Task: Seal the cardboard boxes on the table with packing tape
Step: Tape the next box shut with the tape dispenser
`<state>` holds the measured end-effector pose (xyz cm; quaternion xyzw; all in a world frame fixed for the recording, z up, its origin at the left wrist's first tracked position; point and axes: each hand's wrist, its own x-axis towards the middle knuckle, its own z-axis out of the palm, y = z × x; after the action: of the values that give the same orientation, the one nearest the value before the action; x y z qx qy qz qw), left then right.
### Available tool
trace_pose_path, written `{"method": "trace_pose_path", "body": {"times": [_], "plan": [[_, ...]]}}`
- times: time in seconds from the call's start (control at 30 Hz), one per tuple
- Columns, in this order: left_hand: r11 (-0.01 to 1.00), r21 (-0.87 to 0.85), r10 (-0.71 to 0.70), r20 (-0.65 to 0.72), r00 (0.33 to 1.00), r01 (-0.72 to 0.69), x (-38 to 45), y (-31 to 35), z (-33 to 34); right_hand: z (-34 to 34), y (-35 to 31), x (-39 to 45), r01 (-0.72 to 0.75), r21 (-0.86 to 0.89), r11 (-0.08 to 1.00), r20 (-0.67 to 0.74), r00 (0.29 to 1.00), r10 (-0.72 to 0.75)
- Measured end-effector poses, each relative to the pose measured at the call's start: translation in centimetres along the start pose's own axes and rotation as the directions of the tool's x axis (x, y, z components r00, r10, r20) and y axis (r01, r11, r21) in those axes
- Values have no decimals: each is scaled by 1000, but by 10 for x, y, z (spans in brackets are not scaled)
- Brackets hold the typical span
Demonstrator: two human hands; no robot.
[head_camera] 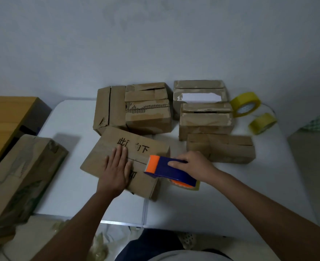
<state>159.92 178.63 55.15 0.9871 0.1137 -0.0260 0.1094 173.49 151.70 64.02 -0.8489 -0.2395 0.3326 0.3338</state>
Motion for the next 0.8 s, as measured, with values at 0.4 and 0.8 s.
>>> {"method": "trace_pose_path", "body": {"times": [0.4,0.8], "plan": [[997,-60,-43,-17,999,42,0,29,-6,-6,39,-12,-76,29,997,24,997,75],[991,79,109,40,993,-111,-3,13,2,32,33,-12,-5,143,990,18,1000,2]]}}
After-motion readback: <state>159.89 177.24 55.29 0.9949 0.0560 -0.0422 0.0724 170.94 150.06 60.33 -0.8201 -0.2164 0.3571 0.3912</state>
